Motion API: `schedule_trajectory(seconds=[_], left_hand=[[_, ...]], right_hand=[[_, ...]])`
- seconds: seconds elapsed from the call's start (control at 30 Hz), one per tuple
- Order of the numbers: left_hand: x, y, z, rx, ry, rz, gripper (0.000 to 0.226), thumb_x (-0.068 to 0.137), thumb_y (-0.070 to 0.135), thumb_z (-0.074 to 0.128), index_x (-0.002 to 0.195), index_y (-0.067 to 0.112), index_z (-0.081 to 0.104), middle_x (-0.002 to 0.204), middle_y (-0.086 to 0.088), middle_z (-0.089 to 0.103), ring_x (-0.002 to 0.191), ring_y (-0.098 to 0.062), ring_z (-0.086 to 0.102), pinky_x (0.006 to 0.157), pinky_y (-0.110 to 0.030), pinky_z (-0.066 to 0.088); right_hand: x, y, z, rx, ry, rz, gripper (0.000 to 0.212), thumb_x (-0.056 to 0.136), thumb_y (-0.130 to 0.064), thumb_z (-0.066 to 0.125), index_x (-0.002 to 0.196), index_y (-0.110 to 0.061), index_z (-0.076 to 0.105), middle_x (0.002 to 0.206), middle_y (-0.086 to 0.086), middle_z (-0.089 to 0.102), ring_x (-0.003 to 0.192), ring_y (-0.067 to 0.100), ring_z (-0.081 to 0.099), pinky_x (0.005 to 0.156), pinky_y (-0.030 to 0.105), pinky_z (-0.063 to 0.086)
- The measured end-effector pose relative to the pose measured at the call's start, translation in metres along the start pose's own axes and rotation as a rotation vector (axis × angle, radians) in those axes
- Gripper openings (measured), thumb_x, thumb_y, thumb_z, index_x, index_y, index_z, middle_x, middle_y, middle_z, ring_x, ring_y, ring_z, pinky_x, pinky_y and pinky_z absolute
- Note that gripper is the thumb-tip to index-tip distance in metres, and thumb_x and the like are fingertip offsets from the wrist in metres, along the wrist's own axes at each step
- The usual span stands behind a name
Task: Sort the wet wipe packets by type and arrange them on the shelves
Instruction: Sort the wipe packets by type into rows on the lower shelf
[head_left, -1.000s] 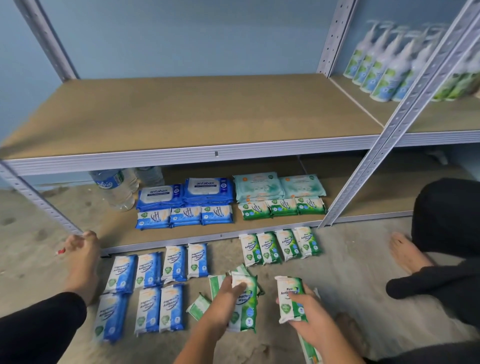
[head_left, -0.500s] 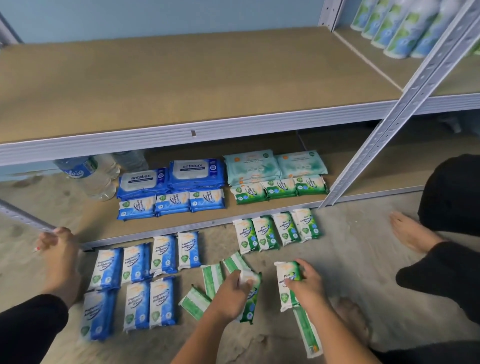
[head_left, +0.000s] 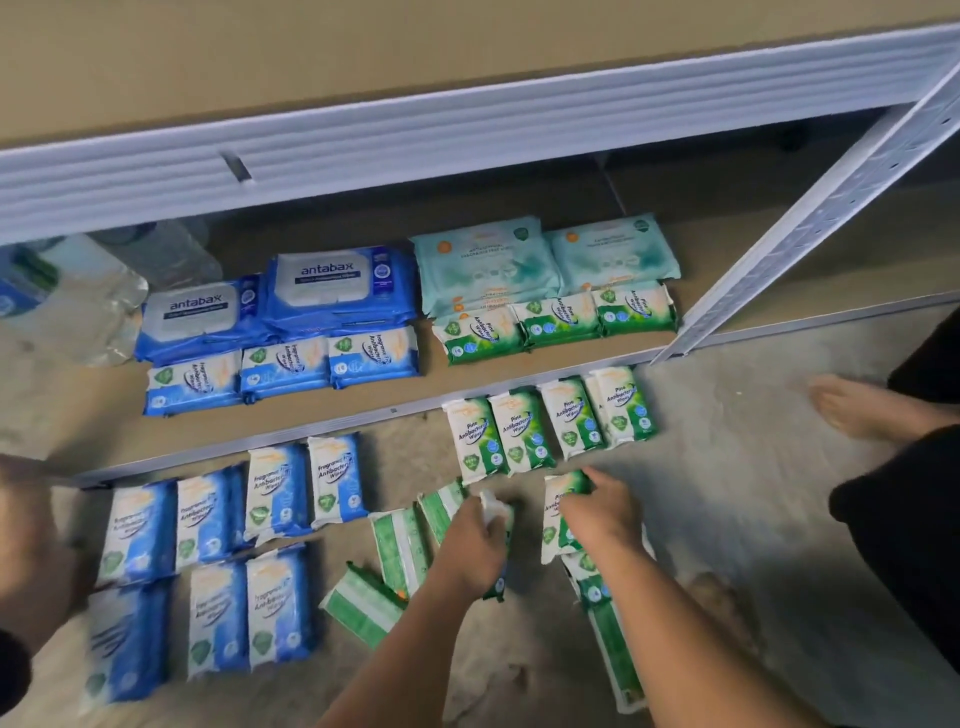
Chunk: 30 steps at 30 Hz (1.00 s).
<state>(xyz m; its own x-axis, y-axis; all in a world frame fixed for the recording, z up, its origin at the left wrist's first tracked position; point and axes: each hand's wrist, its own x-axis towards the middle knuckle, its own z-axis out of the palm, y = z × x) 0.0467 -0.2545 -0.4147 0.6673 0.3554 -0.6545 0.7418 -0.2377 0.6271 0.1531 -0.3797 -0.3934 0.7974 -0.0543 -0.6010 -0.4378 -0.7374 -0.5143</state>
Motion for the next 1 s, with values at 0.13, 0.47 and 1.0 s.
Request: schedule_trajectory(seconds=[0.13, 0.47, 1.0], left_hand=[[-0.008, -0.014, 0.001, -0.063, 0.084, -0.051, 0.009, 0.104, 0.022, 0.05, 0.107, 0.013, 0.052, 0.096, -0.002, 0.059, 0.078, -0.008, 0.058, 0.067, -0.02, 0.042], [0.012, -0.003, 0.007, -0.169, 0.206, -0.127, 0.038, 0.092, 0.016, 0.058, 0.121, 0.028, 0.036, 0.089, -0.003, 0.063, 0.069, -0.028, 0.066, 0.058, -0.048, 0.06], [0.003, -0.034, 0.01, 0.703, 0.237, 0.198, 0.074, 0.078, 0.056, 0.069, 0.142, 0.035, 0.038, 0.154, -0.001, 0.029, 0.128, -0.03, 0.034, 0.099, -0.045, 0.035]], right_hand=[[0.004, -0.003, 0.008, -0.056, -0.02, 0.035, 0.028, 0.079, -0.007, 0.058, 0.102, -0.013, 0.073, 0.086, 0.004, 0.068, 0.081, 0.03, 0.059, 0.071, 0.027, 0.049], [0.012, 0.006, 0.028, -0.064, -0.065, -0.028, 0.051, 0.082, 0.005, 0.057, 0.125, -0.02, 0.068, 0.099, 0.0, 0.067, 0.083, 0.018, 0.057, 0.072, 0.022, 0.042], [0.031, 0.033, 0.039, -0.283, -0.126, -0.136, 0.071, 0.076, -0.026, 0.075, 0.14, -0.037, 0.048, 0.117, -0.001, 0.064, 0.107, 0.023, 0.062, 0.084, 0.038, 0.056]])
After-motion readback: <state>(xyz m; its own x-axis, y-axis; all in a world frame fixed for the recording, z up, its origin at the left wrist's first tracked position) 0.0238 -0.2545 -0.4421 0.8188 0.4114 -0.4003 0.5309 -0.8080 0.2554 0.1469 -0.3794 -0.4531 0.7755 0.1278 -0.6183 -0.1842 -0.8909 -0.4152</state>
